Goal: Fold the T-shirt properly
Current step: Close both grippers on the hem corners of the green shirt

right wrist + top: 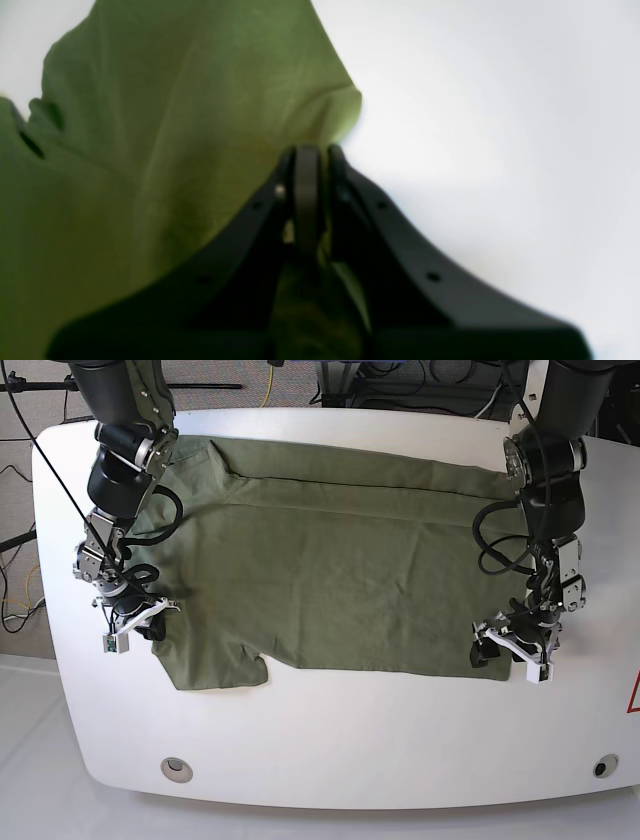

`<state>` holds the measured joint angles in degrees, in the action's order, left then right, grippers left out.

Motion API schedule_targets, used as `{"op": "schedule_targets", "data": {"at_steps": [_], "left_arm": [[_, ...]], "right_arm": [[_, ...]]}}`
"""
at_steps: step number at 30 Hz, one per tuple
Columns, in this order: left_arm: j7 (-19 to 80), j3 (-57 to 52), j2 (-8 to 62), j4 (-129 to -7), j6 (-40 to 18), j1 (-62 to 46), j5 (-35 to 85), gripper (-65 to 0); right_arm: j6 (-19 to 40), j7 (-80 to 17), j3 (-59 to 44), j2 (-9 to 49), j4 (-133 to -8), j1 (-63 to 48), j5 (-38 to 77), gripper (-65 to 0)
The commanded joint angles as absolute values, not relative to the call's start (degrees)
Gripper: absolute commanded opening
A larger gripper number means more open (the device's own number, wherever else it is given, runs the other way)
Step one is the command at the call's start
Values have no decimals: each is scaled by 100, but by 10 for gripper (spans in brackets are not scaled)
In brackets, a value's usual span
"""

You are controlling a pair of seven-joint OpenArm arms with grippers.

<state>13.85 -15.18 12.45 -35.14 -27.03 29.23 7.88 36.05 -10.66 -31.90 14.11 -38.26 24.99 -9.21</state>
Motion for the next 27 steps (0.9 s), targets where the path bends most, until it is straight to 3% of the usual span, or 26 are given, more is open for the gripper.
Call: {"op": "schedule_targets", "data": {"at_steps": [1,8,10,12,16,19,27], "left_arm": [[1525,-1499,1270,-3547,-2730,3020,804,-127],[1516,-1499,1279,-3565,-2730,3011,796,-131],[1508,-1499,1279,-3565,-2730,3011,787,-173],[1508,-1499,1279,-3565,-2730,3011,787,-256],[1499,-1490,1279,-3565,-2730,3011,787,-520],[1525,-1481,1279,-3565,-2730,3011,778,-647],[1534,-1481,1323,-3626,-2730,3020,787,-650]], "right_arm": [[3626,-1534,-3169,1420,-3802,2484,-1226,-650],[3626,-1534,-3169,1429,-3802,2484,-1226,-650],[3626,-1534,-3169,1429,-3802,2484,-1226,-650],[3626,-1534,-3169,1429,-3802,2484,-1226,-650],[3626,-1534,-3169,1429,-3802,2484,-1226,-650],[3626,-1534,-3169,1429,-3802,2484,-1226,-650],[3626,-1534,-3169,1429,-3811,2501,-1226,-650]]}}
